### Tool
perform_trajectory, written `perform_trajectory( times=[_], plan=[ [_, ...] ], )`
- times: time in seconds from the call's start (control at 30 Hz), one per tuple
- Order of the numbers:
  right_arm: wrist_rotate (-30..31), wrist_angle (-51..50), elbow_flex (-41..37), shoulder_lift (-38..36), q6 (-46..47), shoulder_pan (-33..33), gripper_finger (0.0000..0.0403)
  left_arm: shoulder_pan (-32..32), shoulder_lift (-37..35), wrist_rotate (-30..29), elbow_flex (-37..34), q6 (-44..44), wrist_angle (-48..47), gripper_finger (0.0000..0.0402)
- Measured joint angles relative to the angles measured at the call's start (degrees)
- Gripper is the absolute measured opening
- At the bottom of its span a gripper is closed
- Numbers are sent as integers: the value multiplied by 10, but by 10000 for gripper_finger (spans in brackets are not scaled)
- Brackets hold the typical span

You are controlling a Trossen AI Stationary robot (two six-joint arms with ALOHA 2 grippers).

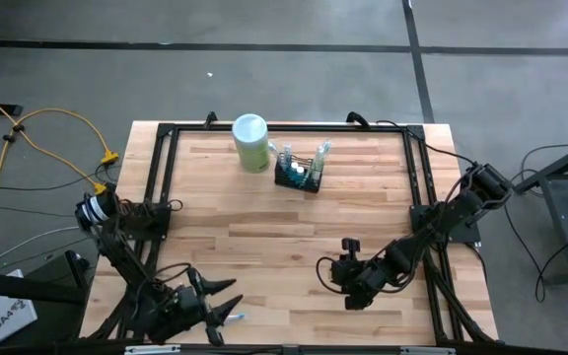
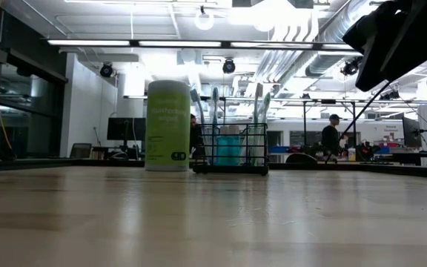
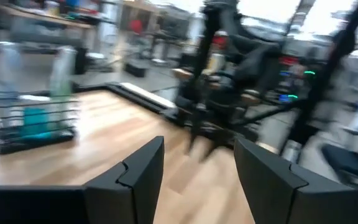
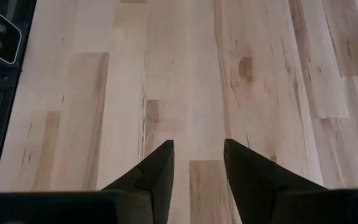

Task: Pick & Place toothbrushing station
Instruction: Put the blue toothbrush into the mesh organizer

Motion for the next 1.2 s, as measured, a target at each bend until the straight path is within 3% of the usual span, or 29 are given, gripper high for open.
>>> perform_trajectory(
  times=[0.13,0.27,0.4,0.53,0.73,0.93,1.1,1.2],
  plan=[
    [2,0,0,0,-3,0,133,-4,3,104,3,-24,0,191],
    [2,0,0,0,-3,-3,133,12,2,175,46,30,-20,191],
    [2,1,0,0,-3,-7,133,31,2,223,119,87,-116,191],
    [2,2,0,0,-3,-8,133,50,2,272,195,79,-273,191],
    [2,5,0,0,-3,-8,133,80,2,359,291,-71,-552,191],
    [2,5,0,0,-3,-8,133,109,2,514,348,-311,-842,191],
    [2,5,0,0,-3,-7,133,128,2,619,349,-480,-999,191],
    [2,5,0,0,-3,-7,133,135,2,647,349,-557,-1070,191]
  ],
)
